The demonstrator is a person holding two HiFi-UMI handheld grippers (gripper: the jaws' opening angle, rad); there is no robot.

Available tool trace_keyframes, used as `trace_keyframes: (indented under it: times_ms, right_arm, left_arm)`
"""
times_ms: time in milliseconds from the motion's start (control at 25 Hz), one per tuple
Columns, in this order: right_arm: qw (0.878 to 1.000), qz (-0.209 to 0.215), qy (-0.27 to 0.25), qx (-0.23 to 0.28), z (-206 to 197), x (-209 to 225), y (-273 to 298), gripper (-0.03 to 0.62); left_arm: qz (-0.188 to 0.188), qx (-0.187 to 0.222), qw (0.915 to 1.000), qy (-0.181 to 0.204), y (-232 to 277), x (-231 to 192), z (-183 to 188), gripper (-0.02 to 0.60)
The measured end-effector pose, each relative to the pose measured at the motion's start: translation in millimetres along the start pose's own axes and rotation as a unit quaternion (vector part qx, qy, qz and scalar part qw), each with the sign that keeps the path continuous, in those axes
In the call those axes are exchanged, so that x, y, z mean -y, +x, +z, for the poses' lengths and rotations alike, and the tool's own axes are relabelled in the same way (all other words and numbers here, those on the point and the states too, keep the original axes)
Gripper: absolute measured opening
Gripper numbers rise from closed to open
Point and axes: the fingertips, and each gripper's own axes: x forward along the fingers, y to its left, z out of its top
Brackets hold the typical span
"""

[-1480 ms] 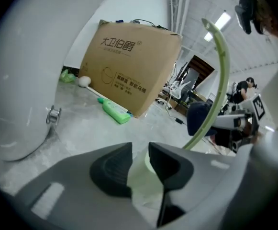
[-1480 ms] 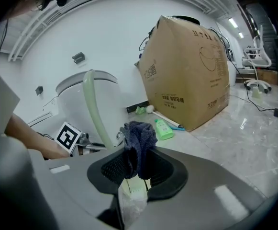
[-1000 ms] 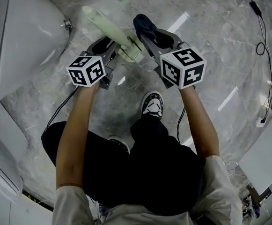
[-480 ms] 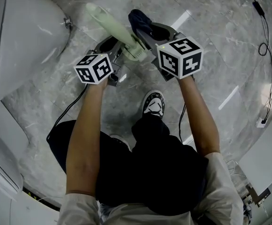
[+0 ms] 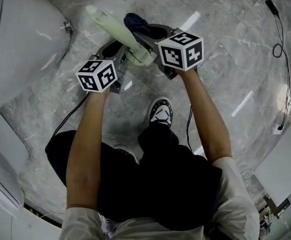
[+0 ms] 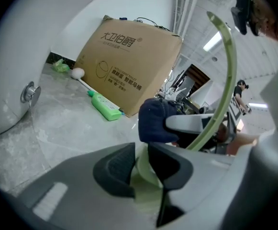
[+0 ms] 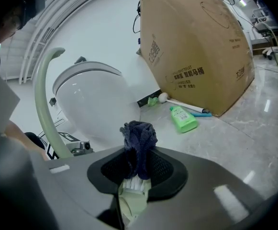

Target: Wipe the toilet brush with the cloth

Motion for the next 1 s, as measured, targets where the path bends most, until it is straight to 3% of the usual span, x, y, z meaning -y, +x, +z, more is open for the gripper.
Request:
trace_keyframes:
  times_ms: [360,1000]
  right_arm:
    - [1.0,-0.011,-0.005,-0.017,-9.8,9.1,9.8,0.091]
    - [0.997,-0.037,0.064,-0.001,-17.1,35.5,5.2,0.087]
  left_arm:
    - [-0.004,0.003,1.0,0.004,0.0,0.5,-0.4,0.0]
    - [-0.01,0.007,0.9999,-0.003,-0.8,0.8,-0.3,0.0]
